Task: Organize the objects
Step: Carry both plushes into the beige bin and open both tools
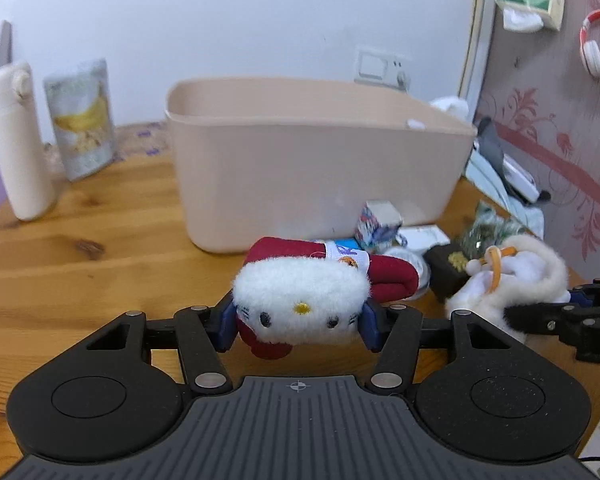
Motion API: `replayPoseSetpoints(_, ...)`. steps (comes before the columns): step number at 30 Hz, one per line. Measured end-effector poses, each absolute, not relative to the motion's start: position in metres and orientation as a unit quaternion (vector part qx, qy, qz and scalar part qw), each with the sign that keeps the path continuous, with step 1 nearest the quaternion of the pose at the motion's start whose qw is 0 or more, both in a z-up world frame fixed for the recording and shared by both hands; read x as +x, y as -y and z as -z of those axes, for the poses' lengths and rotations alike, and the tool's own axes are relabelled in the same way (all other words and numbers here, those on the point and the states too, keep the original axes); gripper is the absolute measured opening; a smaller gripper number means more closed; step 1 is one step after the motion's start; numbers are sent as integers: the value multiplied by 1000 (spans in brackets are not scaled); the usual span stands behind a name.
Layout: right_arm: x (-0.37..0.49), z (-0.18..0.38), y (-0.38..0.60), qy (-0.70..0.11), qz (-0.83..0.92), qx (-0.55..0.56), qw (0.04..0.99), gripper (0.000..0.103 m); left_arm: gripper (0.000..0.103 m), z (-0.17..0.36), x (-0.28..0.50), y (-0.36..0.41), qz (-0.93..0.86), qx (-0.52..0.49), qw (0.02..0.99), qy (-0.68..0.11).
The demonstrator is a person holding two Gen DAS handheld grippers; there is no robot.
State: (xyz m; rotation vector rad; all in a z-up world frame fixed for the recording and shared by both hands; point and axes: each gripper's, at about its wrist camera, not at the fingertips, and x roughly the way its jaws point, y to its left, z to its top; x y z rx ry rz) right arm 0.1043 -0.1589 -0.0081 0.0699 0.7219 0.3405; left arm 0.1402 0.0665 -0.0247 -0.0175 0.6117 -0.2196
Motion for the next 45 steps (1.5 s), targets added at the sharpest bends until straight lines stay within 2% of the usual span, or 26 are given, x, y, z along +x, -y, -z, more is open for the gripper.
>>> replayPoseSetpoints(10, 110, -28, 170, -314, -161, 49, 935, 24, 59, -33, 129, -83, 83, -6, 964, -254)
replayPoseSetpoints(19, 139, -57, 175, -285, -153, 56, 945, 24, 59, -68, 160, -82, 66, -14, 969, -238)
replayPoseSetpoints(29, 181, -72, 188, -272, -138, 66, 950, 24, 59, -72, 212, -77, 53, -9, 968, -245)
replayPoseSetpoints(45, 254, -65, 170, -292, -152, 63, 942, 24, 59, -50, 281, -65, 39, 11, 950, -311)
